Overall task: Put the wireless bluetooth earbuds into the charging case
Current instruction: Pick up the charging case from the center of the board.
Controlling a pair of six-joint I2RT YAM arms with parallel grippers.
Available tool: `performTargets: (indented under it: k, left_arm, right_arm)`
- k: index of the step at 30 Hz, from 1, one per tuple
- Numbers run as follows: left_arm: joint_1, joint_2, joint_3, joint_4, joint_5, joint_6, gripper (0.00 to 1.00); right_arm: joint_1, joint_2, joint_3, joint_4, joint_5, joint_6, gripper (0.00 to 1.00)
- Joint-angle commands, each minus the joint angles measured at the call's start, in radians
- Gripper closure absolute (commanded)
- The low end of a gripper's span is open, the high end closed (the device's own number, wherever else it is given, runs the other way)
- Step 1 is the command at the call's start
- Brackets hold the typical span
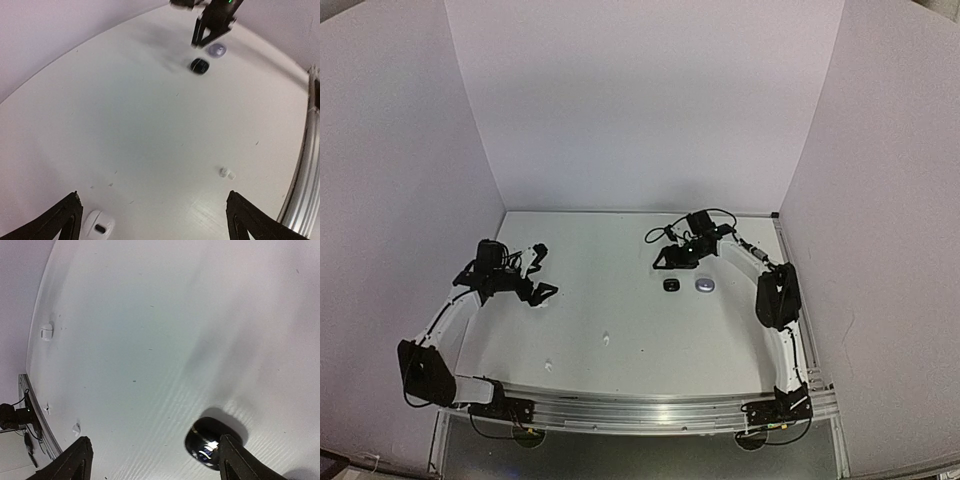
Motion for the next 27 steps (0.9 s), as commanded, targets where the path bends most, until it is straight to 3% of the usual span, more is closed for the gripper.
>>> performTargets:
  k: [1,5,12,23,25,27]
  left_arm:
    - [0.105,0.194,0.184,-0.568,-0.217,0.496,0.0]
    - [0.125,0.309,0.264,-0.631,-0.264,0.643,0.0]
    - [0.126,0.421,0.22,-0.444,-0.274,0.92,0.0]
    - [0.125,0.623,0.276,-0.301,-0.279,0.935,0.01]
    - [0.123,0.643,0.269,-0.28,-0.284,0.945,0.05]
    - [0.122,0.665,0.274,-0.278,-0.29,0.948,0.14]
  right_arm:
    - [0.082,-0.186,0.041,-0.006,0.097,-0.055,0.17]
    - [0.131,-0.257,-0.003,-0.005,0.14,-0.079,0.17]
    - [0.187,-0.355,-0.106,0.001,0.161,-0.081,0.16]
    - [0.256,-0.437,-0.194,0.041,0.213,-0.027,0.16]
    - [0.262,-0.44,-0.193,0.046,0.208,-0.024,0.16]
    - [0.268,-0.438,-0.187,0.049,0.206,-0.018,0.17]
